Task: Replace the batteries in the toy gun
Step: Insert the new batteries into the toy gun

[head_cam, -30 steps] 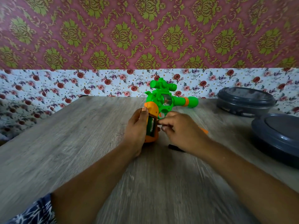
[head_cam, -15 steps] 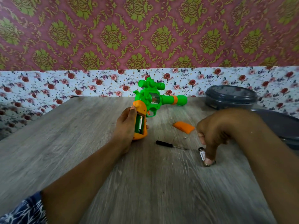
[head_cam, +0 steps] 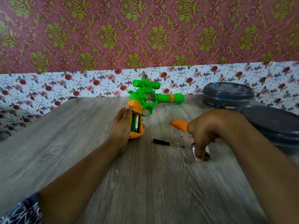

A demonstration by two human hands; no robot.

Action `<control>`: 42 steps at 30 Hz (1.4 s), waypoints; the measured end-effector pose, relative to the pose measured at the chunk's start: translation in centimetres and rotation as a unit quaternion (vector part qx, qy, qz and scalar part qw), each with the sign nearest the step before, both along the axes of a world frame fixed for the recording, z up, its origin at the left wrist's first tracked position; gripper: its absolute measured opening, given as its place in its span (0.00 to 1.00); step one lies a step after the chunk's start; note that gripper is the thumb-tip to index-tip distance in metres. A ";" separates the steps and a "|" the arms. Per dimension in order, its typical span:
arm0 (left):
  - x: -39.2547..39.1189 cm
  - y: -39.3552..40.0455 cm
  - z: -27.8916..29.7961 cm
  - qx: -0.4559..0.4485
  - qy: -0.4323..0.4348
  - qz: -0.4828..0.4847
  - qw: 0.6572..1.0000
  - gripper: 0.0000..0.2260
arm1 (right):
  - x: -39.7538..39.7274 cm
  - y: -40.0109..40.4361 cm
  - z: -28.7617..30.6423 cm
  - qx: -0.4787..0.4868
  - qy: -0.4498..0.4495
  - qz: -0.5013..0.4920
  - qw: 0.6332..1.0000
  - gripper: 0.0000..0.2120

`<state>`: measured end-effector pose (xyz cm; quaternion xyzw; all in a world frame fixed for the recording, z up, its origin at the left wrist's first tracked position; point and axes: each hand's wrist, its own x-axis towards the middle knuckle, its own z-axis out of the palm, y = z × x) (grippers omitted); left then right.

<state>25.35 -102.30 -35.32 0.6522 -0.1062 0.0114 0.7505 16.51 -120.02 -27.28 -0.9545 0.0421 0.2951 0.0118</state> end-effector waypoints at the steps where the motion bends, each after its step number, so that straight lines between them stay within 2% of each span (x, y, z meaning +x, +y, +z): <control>1: 0.0 0.0 0.0 -0.002 -0.003 0.000 1.000 0.13 | -0.2 0.0 0.2 -0.004 -0.009 0.016 1.000 0.27; 3: -0.1 -0.1 0.0 0.000 -0.010 0.003 1.000 0.13 | -0.5 0.5 0.4 0.030 -0.035 0.053 0.998 0.17; 6: -0.2 -0.3 0.1 0.012 -0.022 0.012 1.000 0.12 | -0.3 1.6 0.1 0.104 -0.090 0.100 0.985 0.22; 11: -0.2 -0.4 0.0 0.045 -0.059 0.036 0.997 0.12 | 0.7 3.9 -1.9 0.244 -0.257 0.155 0.922 0.22; 15: -0.2 -0.3 -0.3 0.048 -0.070 0.022 0.996 0.14 | 1.7 4.8 -4.0 0.285 -0.374 0.153 0.870 0.22; 18: -0.2 -0.3 -0.4 0.053 -0.073 0.027 0.996 0.13 | 2.2 5.1 -5.1 0.274 -0.424 0.137 0.852 0.23; 26: -0.5 -0.2 -0.1 0.036 -0.075 0.021 0.996 0.11 | 2.4 5.7 -6.2 0.293 -0.434 0.123 0.843 0.24; 31: -0.4 -0.3 0.0 0.042 -0.064 0.036 0.996 0.11 | 2.4 6.6 -6.5 0.280 -0.451 0.162 0.832 0.08; 35: -0.3 -0.3 0.0 0.033 -0.046 0.036 0.998 0.12 | 2.5 6.7 -6.7 0.257 -0.465 0.171 0.830 0.09; 39: -0.5 -0.4 0.1 0.024 -0.032 0.021 0.999 0.11 | 2.9 6.3 -6.3 0.320 -0.483 0.112 0.808 0.08; 42: -0.7 -0.5 0.4 0.024 -0.022 0.016 0.999 0.11 | 3.1 6.0 -6.2 0.370 -0.443 0.066 0.814 0.08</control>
